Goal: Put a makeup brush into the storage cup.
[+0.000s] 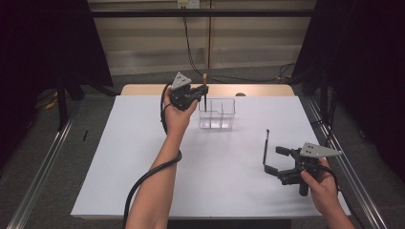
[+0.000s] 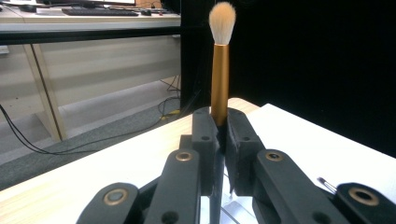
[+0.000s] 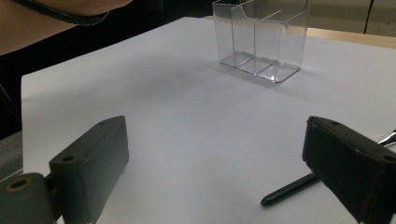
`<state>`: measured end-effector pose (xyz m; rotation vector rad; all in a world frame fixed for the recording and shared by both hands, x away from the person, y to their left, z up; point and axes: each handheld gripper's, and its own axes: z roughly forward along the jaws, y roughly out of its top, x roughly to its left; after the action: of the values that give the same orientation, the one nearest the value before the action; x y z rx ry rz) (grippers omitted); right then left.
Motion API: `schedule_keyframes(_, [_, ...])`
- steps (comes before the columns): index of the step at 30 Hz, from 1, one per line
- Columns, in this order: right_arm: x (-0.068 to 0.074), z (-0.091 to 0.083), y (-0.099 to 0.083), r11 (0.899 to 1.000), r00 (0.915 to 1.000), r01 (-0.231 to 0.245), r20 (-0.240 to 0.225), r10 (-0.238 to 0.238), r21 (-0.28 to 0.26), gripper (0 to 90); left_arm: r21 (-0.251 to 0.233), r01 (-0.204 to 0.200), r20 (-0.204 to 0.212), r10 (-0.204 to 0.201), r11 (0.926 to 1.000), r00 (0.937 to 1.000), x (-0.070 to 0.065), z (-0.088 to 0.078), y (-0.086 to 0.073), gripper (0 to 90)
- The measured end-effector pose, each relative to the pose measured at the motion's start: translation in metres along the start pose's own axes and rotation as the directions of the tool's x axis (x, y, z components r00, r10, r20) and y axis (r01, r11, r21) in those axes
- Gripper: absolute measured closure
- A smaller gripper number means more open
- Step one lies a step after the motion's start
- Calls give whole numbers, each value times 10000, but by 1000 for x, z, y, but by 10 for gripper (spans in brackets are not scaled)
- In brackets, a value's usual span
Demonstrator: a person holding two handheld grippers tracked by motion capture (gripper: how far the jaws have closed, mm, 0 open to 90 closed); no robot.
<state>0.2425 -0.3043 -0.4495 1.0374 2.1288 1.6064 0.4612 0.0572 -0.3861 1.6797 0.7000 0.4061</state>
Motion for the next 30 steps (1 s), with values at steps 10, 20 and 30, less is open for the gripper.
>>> schedule_keyframes(10, [1,0,1,10000,10000,47,-7,-47,-25,68,111,1,112,-3,9999,9999,-1,-1,-6,832])
schedule_keyframes(20, [4,-4,-1,9999,9998,161,67,-161,-10,68,140,98,216,-101,9999,9997,-3,-3,-10,804])
schedule_keyframes(30, [3,-6,-1,9999,9999,140,96,-139,-54,68,-294,74,697,-53,9995,9976,-1,-12,-10,436])
